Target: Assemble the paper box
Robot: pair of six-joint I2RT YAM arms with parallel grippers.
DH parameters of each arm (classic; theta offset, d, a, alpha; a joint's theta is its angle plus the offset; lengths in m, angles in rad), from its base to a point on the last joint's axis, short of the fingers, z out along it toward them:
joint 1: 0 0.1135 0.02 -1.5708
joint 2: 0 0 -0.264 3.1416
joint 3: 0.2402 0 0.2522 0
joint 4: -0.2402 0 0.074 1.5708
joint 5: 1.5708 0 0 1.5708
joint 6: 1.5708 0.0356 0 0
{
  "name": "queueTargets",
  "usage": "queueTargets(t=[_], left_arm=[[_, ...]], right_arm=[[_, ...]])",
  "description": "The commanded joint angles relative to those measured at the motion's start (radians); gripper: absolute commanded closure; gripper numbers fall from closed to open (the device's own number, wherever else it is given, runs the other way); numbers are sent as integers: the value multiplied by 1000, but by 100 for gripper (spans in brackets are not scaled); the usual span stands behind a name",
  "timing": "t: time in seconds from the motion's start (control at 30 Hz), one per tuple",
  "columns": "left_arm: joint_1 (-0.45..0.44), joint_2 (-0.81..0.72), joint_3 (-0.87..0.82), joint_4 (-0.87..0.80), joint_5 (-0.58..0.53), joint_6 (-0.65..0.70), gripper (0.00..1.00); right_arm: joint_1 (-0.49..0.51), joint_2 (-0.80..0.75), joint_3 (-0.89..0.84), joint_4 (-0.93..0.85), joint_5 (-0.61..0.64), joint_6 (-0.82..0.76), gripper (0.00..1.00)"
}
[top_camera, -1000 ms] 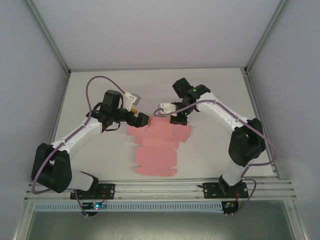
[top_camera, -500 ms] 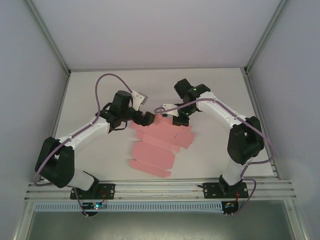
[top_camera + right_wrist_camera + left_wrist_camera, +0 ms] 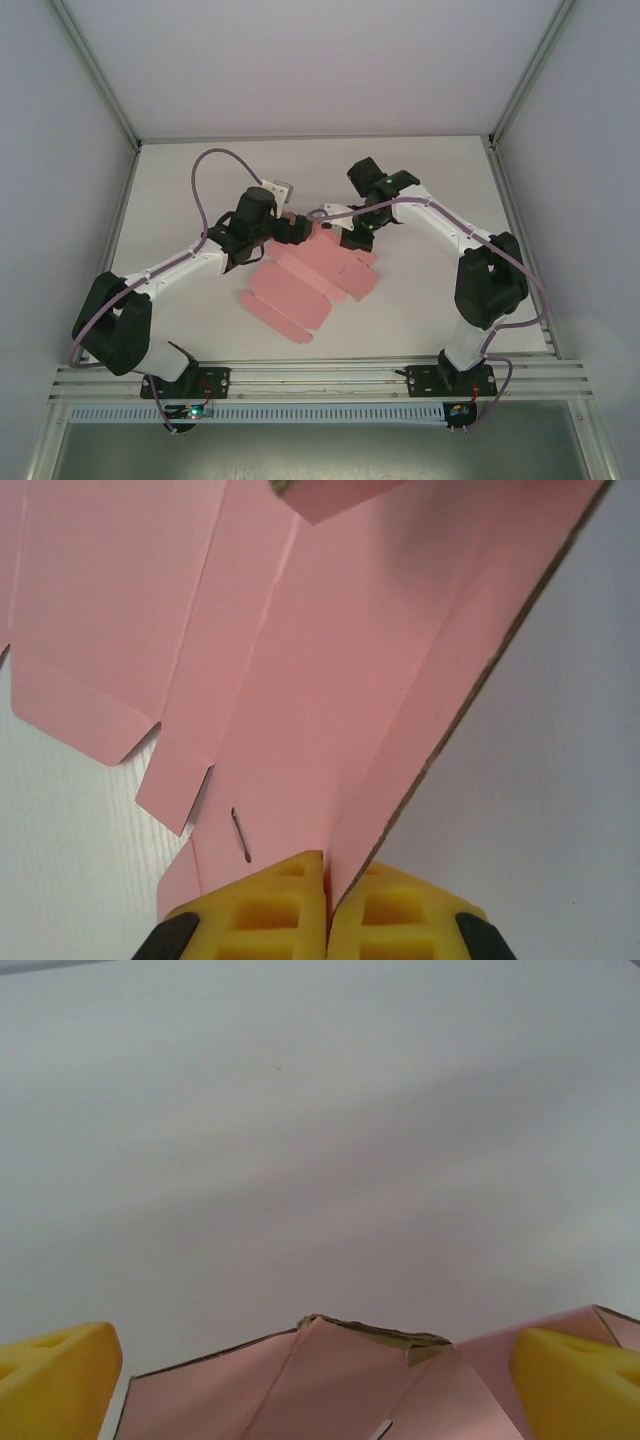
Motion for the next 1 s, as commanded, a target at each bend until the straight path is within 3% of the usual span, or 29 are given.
queueTargets(t=[0.0, 0.27, 0.43, 0.6, 0.97], left_arm=[[2, -100, -8, -68, -168, -92, 0], [163, -475, -202, -306, -168, -268, 0], [245, -577, -321, -355, -76, -350, 0], [258, -529, -421, -180, 174, -357, 0], [236, -236, -353, 18, 406, -268, 0]], right_arm=[[1, -56, -33, 64, -44, 4, 100], [-35, -129, -118, 112, -11, 14, 100], [-54, -134, -125, 135, -18, 42, 100], [-66, -125, -126, 143, -33, 49, 100], [-64, -127, -136, 159, -69, 65, 100]])
